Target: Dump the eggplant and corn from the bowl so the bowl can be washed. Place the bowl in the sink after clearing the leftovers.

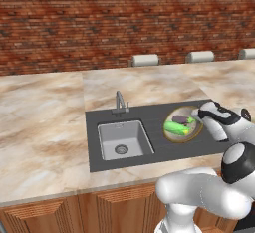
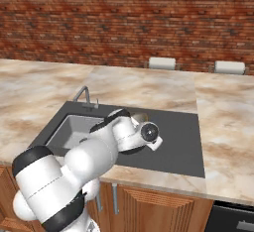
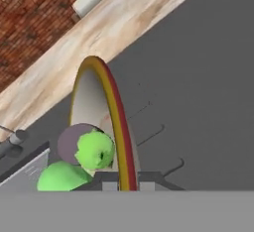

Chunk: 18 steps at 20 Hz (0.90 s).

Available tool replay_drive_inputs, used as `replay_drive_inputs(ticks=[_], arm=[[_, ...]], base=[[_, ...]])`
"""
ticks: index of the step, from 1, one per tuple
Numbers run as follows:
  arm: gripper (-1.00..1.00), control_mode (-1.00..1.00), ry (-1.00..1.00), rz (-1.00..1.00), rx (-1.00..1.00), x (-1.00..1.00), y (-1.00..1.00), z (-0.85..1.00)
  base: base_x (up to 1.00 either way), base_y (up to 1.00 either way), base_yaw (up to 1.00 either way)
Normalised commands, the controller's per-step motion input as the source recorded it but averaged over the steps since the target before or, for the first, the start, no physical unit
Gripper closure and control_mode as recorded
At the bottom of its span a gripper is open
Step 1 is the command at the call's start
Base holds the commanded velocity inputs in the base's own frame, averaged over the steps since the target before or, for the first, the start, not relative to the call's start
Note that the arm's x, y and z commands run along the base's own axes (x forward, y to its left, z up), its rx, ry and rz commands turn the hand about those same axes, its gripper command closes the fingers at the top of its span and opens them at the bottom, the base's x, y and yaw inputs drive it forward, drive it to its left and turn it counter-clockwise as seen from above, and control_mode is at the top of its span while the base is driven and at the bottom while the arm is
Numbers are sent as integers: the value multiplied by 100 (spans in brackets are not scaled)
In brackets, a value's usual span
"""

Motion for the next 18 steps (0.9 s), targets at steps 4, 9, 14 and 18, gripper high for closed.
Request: replay_drive_inputs(ticks=[4,9,14,18], arm=[[100,-100,-22,0,-5,-30,22,50],[100,-100,-6,0,-12,-1,36,20],[100,-100,3,0,-11,0,12,0],[100,-100,0,0,-2,10,1,0]], base=[[0,0,0],[0,0,0],[0,0,0],[0,0,0]])
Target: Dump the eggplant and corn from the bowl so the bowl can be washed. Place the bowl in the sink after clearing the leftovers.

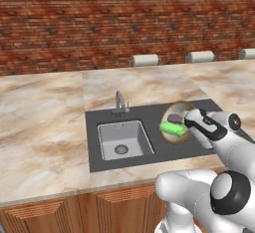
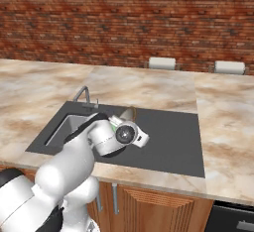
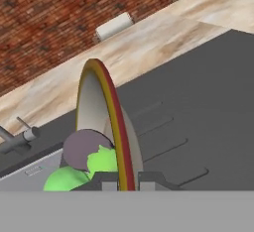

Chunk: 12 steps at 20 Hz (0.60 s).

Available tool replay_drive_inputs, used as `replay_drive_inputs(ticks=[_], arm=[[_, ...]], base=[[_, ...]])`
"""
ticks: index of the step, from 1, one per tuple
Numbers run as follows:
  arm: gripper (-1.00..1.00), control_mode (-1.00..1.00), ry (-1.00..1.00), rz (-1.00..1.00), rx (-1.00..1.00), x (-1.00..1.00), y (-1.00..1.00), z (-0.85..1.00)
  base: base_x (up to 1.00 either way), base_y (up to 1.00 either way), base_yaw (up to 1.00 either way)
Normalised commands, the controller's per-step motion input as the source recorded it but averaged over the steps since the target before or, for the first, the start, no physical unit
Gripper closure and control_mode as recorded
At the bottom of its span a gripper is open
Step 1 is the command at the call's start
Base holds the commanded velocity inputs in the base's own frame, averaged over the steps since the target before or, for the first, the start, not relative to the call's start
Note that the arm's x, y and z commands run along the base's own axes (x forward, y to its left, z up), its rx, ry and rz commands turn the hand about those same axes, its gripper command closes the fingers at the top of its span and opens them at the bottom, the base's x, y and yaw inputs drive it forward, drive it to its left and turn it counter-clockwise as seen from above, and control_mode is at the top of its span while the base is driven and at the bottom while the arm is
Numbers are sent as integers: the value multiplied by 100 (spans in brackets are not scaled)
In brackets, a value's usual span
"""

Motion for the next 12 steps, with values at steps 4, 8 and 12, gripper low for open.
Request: replay_drive_inputs(ticks=[4,8,12], arm=[[100,-100,-2,0,-2,14,0,33],[100,-100,0,0,-10,2,13,4],[100,-100,0,0,-2,1,40,0]], base=[[0,0,0],[0,0,0],[0,0,0]])
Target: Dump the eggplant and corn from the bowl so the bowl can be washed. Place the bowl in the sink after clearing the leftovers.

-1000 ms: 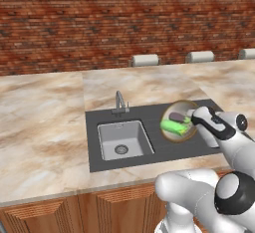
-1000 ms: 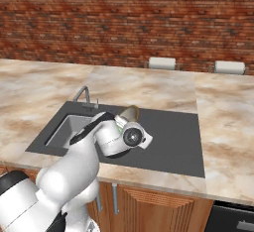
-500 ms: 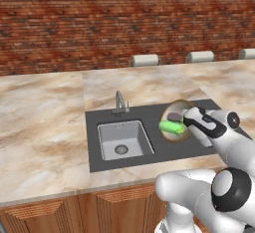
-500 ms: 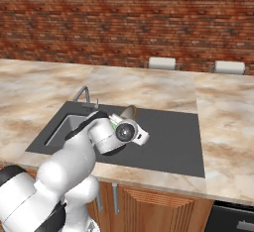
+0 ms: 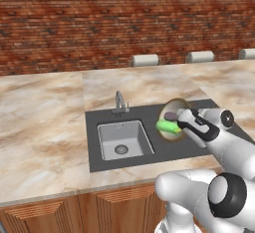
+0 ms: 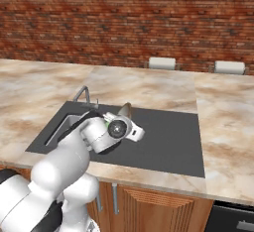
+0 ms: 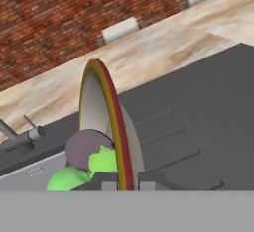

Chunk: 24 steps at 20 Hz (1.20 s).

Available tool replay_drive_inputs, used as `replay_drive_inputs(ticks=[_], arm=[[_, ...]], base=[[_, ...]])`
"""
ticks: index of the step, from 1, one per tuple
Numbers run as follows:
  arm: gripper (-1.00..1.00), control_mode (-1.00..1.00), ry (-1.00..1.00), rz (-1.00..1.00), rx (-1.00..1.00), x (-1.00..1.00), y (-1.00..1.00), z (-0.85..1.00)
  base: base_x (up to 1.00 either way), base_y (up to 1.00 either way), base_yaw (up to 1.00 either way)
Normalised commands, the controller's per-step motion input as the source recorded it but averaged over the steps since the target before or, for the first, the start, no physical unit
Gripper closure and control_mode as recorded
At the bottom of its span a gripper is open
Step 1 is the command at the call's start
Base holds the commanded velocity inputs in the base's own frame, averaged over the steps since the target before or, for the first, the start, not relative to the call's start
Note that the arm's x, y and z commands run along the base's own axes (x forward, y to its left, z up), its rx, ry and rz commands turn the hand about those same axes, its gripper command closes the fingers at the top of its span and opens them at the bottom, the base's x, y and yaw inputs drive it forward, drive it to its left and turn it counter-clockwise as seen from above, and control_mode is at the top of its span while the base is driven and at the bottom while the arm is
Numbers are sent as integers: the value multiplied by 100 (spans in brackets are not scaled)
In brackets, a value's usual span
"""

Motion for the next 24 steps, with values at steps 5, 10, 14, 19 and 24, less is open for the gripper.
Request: replay_drive_inputs(ticks=[5,10,14,19,24], arm=[[100,-100,0,0,0,0,77,-3],[100,-100,1,0,0,2,83,-16],[100,-100,5,0,-3,22,68,-13],[100,-100,12,0,-7,16,42,-22],[100,-100,12,0,-11,8,28,-32]], base=[[0,0,0],[0,0,0],[0,0,0],[0,0,0],[0,0,0]])
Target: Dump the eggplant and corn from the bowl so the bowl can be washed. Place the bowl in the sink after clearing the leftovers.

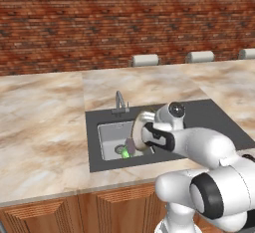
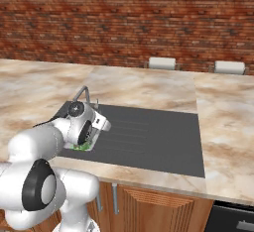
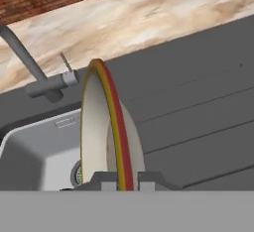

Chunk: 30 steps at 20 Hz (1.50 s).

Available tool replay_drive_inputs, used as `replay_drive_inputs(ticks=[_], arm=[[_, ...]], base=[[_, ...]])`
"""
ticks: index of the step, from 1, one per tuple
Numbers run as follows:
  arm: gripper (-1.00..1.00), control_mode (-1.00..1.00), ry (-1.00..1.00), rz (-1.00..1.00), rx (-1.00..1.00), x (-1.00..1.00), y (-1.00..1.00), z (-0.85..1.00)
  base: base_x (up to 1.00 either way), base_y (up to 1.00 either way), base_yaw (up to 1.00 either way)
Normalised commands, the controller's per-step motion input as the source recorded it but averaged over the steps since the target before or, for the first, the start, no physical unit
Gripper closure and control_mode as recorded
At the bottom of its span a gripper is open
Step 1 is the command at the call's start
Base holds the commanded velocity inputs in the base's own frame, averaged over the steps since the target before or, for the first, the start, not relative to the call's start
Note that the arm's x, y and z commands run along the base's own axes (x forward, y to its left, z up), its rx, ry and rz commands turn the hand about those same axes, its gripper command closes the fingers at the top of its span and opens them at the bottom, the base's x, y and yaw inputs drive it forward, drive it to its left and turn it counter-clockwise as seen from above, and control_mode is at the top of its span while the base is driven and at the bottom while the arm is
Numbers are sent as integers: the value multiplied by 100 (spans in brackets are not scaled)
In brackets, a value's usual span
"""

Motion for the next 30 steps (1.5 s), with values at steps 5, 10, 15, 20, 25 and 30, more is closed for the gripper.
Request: replay_drive_inputs(ticks=[5,10,15,20,25,30], arm=[[100,-100,8,0,-11,1,16,-26],[100,-100,-5,0,1,0,1,26],[100,-100,-1,-1,17,-1,0,41],[100,-100,27,0,29,3,17,1],[100,-100,27,0,8,21,25,0],[100,-100,12,0,-8,0,17,-28]], base=[[0,0,0],[0,0,0],[0,0,0],[0,0,0],[0,0,0],[0,0,0]])
